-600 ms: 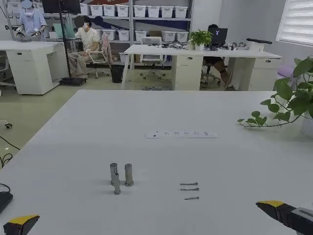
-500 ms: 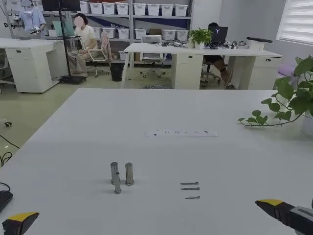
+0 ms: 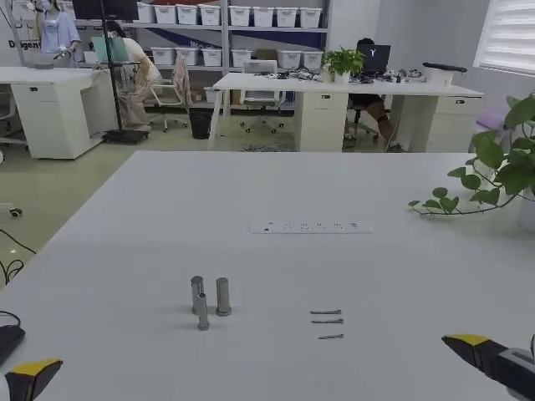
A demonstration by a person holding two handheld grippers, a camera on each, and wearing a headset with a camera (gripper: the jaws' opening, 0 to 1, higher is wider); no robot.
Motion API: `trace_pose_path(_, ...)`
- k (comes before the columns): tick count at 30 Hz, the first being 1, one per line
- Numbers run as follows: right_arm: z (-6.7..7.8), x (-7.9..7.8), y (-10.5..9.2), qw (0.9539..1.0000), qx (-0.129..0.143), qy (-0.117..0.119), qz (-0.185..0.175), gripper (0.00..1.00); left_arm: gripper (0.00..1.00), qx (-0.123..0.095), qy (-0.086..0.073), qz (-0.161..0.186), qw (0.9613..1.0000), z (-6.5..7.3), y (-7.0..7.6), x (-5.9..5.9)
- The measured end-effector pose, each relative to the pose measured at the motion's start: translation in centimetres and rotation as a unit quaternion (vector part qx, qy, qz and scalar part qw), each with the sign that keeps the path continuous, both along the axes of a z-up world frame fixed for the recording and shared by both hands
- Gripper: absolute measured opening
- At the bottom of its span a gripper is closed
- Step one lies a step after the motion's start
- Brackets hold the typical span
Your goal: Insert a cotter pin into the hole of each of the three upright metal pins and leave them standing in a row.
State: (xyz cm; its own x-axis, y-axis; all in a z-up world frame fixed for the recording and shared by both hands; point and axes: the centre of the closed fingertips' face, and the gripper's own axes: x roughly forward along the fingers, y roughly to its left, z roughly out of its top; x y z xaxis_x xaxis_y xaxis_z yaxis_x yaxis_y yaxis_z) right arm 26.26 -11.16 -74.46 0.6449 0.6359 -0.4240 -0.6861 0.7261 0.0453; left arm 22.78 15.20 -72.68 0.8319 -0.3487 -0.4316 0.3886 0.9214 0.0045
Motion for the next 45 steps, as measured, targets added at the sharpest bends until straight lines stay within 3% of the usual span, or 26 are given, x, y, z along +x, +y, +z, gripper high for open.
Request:
trace_pose_path(14, -0.2, 0.0, 0.2, 1.0, 0.0, 0.003, 0.005, 1.0, 0.99, -0.003, -0.003, 0.007, 1.0, -0.1, 0.0, 0.2)
trace_pose_path(21, -0.4, 0.1, 0.5, 0.9999, 0.005, 0.011, 0.009, 1.0, 0.99, -0.004, -0.001, 0.011, 0.9999, -0.2, 0.3, 0.4)
trace_pose_path(25, -0.2, 0.2, 0.6, 0.9996, 0.02, 0.018, 0.006, 0.94, 0.99, -0.009, 0.001, 0.011, 0.9999, -0.3, 0.3, 0.5)
trace_pose_path(45, -0.2, 0.6, 1.0, 0.9997, 0.01, 0.013, 0.02, 1.0, 0.93, -0.007, 0.008, 0.007, 0.9999, -0.6, 0.2, 0.9)
